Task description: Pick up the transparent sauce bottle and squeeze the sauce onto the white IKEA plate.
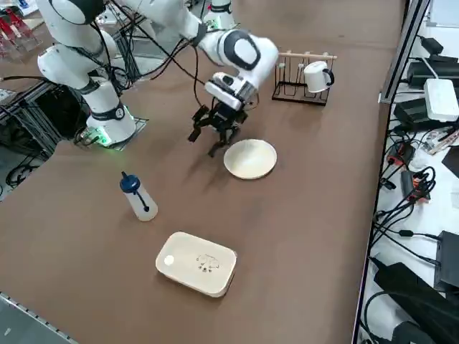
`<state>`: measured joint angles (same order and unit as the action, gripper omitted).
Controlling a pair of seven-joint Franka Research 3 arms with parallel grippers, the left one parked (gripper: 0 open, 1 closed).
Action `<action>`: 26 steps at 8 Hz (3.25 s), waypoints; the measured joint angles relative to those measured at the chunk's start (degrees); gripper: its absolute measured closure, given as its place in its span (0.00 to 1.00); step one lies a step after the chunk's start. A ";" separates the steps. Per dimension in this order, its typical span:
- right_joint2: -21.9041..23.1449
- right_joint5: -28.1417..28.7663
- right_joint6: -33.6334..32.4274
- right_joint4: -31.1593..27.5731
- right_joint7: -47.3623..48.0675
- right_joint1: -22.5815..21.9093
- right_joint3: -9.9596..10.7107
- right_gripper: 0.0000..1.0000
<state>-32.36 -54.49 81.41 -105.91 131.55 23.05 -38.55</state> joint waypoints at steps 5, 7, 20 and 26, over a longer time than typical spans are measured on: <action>0.10 15.92 -1.96 17.13 -43.97 3.29 0.20 0.01; 0.36 21.66 -5.97 23.22 -59.06 3.39 0.13 0.01; 25.26 54.63 5.04 20.07 -127.11 -20.42 32.74 0.00; 33.65 54.63 7.30 11.54 -129.16 -25.20 36.73 0.00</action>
<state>1.29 0.14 88.71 -94.36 2.39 -2.15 -1.82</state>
